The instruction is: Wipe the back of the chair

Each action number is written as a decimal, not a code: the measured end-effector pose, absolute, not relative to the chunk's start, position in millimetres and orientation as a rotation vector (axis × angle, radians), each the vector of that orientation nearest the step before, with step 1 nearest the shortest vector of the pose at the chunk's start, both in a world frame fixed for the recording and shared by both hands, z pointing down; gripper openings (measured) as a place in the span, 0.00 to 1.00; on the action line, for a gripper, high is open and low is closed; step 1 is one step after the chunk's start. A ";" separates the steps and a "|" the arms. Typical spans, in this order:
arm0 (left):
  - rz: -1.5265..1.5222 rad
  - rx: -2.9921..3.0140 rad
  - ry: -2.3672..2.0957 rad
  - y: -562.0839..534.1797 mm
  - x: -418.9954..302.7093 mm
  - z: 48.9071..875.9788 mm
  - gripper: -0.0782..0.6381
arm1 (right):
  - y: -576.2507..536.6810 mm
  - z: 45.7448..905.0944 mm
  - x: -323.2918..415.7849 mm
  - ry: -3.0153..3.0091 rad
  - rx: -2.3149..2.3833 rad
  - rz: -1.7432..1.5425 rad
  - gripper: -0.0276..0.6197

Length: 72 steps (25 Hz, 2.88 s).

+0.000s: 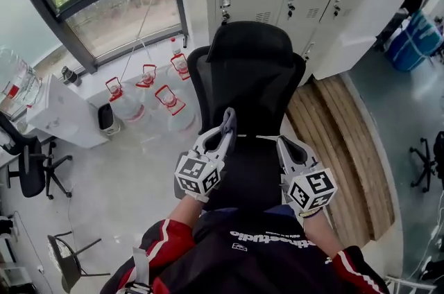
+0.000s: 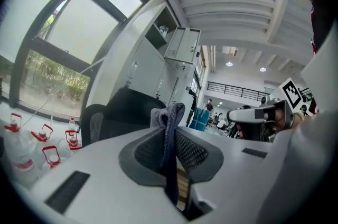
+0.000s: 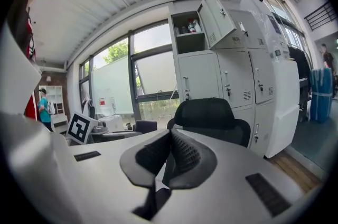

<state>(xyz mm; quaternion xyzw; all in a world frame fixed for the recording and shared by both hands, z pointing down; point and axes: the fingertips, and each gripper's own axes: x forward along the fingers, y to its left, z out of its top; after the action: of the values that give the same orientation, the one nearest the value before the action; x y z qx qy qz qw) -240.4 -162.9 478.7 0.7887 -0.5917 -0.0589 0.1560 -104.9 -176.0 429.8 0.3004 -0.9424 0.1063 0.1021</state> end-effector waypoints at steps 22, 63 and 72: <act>-0.222 2.221 -1.800 92.3 6.1 423.2 0.19 | 40.0 433.6 180.3 -2.850 0.853 0.395 0.06; -0.246 2.301 -1.858 477.5 7.5 360.6 0.19 | 419.4 374.3 183.2 -2.865 0.970 0.236 0.06; -0.239 2.312 -1.875 483.4 13.9 356.9 0.19 | 427.7 369.0 187.9 -2.876 0.943 0.218 0.06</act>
<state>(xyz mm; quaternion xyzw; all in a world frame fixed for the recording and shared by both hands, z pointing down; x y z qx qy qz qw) 13.9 483.4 356.9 0.7719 -0.6259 -0.0797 0.0776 187.9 427.7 369.0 0.3103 -0.9464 0.0718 0.0533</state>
